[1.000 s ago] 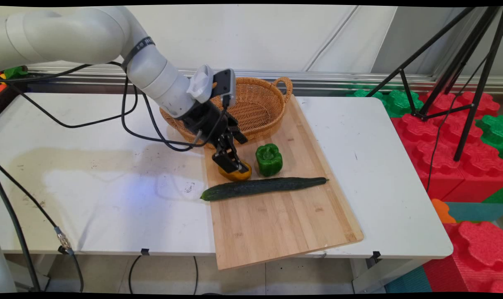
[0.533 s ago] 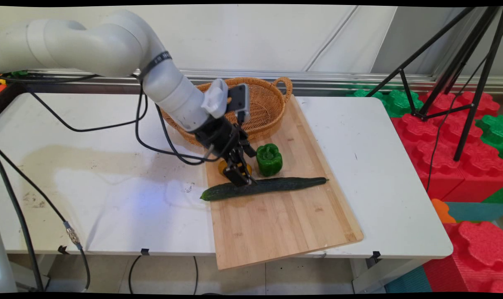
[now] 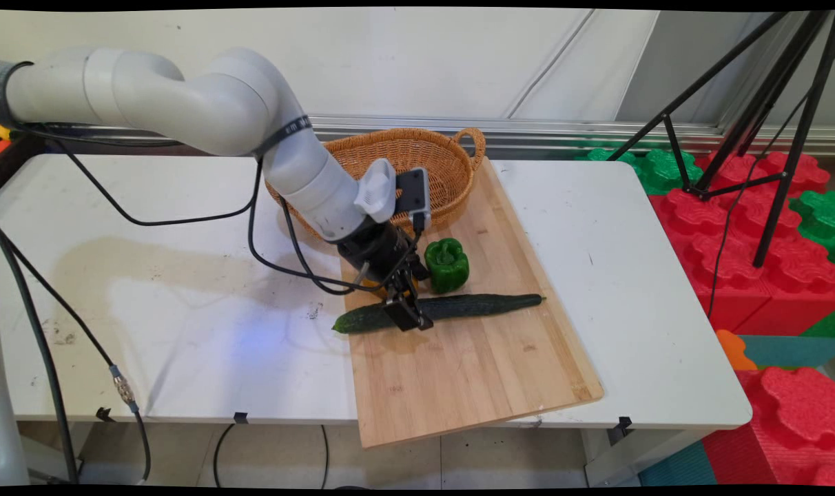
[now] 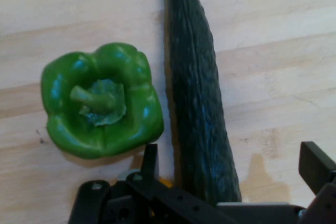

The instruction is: Pick up the cucumber from the cutting board, then place the picked object in the vegetable basket

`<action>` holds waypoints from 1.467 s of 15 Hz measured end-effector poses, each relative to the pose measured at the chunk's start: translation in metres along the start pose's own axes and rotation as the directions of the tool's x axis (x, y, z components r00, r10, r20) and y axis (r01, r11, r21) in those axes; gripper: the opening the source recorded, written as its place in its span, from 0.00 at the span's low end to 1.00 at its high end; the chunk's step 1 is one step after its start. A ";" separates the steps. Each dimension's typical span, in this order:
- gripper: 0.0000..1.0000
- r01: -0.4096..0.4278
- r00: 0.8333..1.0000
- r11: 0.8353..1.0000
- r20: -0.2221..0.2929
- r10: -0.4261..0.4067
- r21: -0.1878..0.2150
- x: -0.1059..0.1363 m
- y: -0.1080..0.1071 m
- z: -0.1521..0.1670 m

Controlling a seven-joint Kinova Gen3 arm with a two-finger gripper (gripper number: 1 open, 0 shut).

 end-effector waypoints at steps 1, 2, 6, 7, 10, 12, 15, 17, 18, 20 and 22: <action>1.00 0.002 1.000 1.000 0.007 -0.002 -0.001 0.000 0.001 0.004; 1.00 0.002 1.000 1.000 0.014 -0.002 -0.001 -0.001 0.002 0.008; 1.00 -0.008 1.000 1.000 0.026 0.008 0.006 -0.001 0.003 0.019; 1.00 -0.014 1.000 1.000 0.027 0.014 0.010 -0.001 0.003 0.022; 1.00 -0.029 0.999 0.999 0.030 0.028 0.017 -0.001 0.002 0.027; 1.00 -0.037 0.999 0.999 0.029 0.036 0.018 0.000 0.003 0.030; 0.00 -0.044 0.999 0.999 0.024 0.043 0.015 0.000 0.006 0.033; 0.00 -0.042 0.999 0.999 0.022 0.041 0.013 -0.001 0.008 0.033; 0.00 -0.041 0.999 0.999 0.021 0.041 0.014 -0.001 0.009 0.032; 0.00 -0.038 0.999 0.999 0.017 0.038 0.017 -0.002 0.011 0.029; 0.00 -0.036 0.999 0.999 0.009 0.036 0.021 -0.004 0.013 0.023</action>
